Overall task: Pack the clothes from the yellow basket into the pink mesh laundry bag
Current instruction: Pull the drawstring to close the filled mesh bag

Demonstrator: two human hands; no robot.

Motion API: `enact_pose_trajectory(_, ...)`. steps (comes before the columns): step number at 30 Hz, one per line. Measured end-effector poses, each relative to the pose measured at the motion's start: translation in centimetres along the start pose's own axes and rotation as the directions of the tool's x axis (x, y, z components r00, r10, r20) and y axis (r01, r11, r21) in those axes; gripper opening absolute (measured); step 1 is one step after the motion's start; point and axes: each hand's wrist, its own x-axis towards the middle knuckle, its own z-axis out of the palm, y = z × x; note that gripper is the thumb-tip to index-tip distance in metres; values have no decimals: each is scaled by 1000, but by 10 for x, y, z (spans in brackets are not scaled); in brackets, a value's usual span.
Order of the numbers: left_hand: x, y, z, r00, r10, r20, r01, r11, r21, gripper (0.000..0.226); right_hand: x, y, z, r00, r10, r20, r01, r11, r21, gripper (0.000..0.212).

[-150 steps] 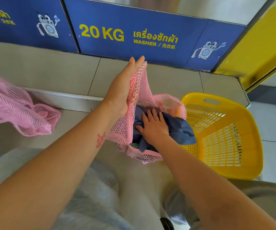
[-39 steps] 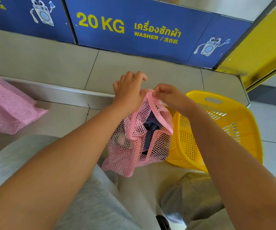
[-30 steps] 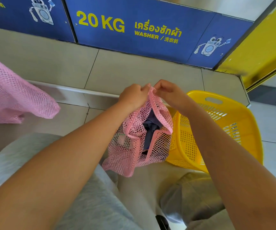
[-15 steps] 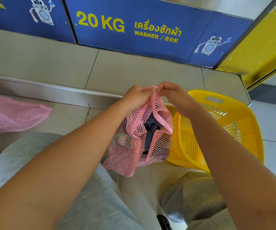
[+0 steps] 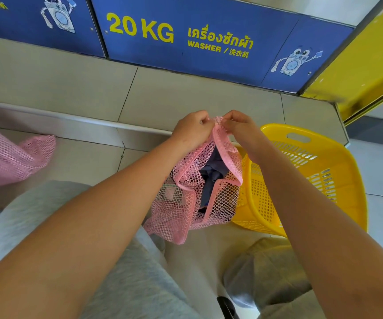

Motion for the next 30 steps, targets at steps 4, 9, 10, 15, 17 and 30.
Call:
enact_pose_trajectory(4,2,1,-2,995,-18,-95,14,999,-41,23,0,-1,1,999,43,18,-42,998,-49,25)
enact_pose_trajectory(9,2,2,-1,992,4,-127,-6,1000,-16,24,-2,-7,-2,994,-23,110,33,996,-88,24)
enact_pose_trajectory(10,2,2,0,991,7,-135,-7,1000,2,23,-1,-7,-2,993,-49,103,58,995,-80,20)
enact_pose_trajectory(15,2,5,3,977,52,-208,-30,994,108,22,15,-6,-3,991,-54,-120,50,998,-34,20)
enact_pose_trajectory(17,2,5,4,969,51,-241,-26,994,104,26,26,-3,-11,954,29,-299,-29,1000,6,26)
enact_pose_trajectory(30,-2,5,-11,949,112,-296,-119,993,-5,20,24,12,-22,912,-223,-345,26,869,-494,51)
